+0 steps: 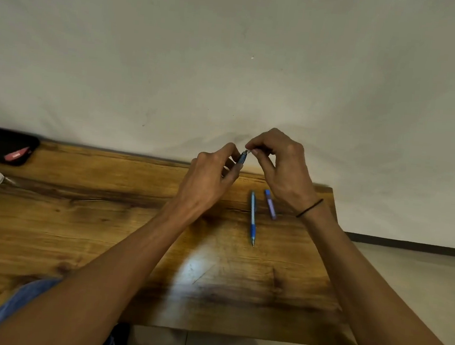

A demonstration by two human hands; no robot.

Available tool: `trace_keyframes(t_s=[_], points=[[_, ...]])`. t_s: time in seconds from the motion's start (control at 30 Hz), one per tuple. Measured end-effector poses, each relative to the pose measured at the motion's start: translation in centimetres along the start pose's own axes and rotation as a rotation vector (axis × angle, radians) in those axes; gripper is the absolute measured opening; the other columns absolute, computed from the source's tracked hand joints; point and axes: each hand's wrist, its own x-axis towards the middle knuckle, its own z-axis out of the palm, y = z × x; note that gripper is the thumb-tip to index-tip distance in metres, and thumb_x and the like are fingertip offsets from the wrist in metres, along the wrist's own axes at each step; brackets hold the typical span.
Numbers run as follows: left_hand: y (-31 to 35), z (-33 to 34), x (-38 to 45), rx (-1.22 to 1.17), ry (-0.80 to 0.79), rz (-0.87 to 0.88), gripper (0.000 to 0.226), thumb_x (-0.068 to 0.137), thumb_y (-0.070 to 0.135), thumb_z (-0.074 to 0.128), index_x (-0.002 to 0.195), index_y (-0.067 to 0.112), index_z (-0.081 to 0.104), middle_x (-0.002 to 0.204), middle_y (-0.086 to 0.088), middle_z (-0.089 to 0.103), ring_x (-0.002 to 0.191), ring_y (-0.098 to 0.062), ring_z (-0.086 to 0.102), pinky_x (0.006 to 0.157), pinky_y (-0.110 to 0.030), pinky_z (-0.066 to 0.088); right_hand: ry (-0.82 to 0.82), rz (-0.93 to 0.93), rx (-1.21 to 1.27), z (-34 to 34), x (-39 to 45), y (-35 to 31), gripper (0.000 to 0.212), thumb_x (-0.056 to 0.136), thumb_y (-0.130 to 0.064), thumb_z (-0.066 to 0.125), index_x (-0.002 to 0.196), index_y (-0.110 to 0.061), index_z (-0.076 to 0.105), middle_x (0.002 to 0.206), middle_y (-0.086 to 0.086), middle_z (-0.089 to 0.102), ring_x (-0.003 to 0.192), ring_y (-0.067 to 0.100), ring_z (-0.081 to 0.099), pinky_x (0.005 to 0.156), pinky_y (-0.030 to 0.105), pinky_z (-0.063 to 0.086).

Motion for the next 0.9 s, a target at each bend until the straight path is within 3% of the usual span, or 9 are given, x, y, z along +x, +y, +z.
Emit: trace_keyframes(t_s=[0.23,0.47,0.77,0.9], points=[[0.22,-0.02,-0.01,0.019,-0.016,-0.010,0.014,0.104,0.024,0.067,0.116,0.018,0.063,0.100,-0.001,0.079,0.079,-0.016,0.076,0.077,-0.040,0.066,0.029,-0.017,-0.027,-0.51,0.29,-0.25,0.015,0.100,0.000,0.062,0.105,-0.005,0.075,0.098,0.007,0.072,0.092,0.016,0.065,0.083,0.031,0.055],[0.38,-0.06,-0.11,0.034,-0.035,-0.002,0.017,0.104,0.023,0.067,0.118,0.016,0.064,0.103,-0.004,0.079,0.085,-0.019,0.077,0.081,-0.041,0.065,-0.127,-0.016,-0.087,-0.53,0.18,-0.75,0.016,0.100,0.003,0.060,0.107,-0.002,0.074,0.100,0.013,0.071,0.094,0.025,0.065,0.085,0.041,0.056],[0.48,0.04,-0.24,0.039,-0.005,0.028,0.016,0.104,0.024,0.066,0.117,0.014,0.065,0.103,-0.004,0.079,0.085,-0.020,0.077,0.079,-0.038,0.064,-0.164,0.085,-0.074,-0.67,0.38,-0.89,0.012,0.101,-0.003,0.064,0.109,-0.003,0.073,0.103,0.011,0.073,0.096,0.022,0.066,0.088,0.037,0.056],[0.66,0.14,-0.31,-0.016,0.034,0.053,0.017,0.105,0.025,0.064,0.119,0.015,0.065,0.102,-0.003,0.080,0.085,-0.018,0.077,0.079,-0.039,0.065,-0.105,0.158,0.031,-0.59,0.58,-0.59,0.008,0.099,-0.006,0.067,0.104,-0.007,0.074,0.096,0.000,0.071,0.087,0.010,0.065,0.083,0.028,0.057]])
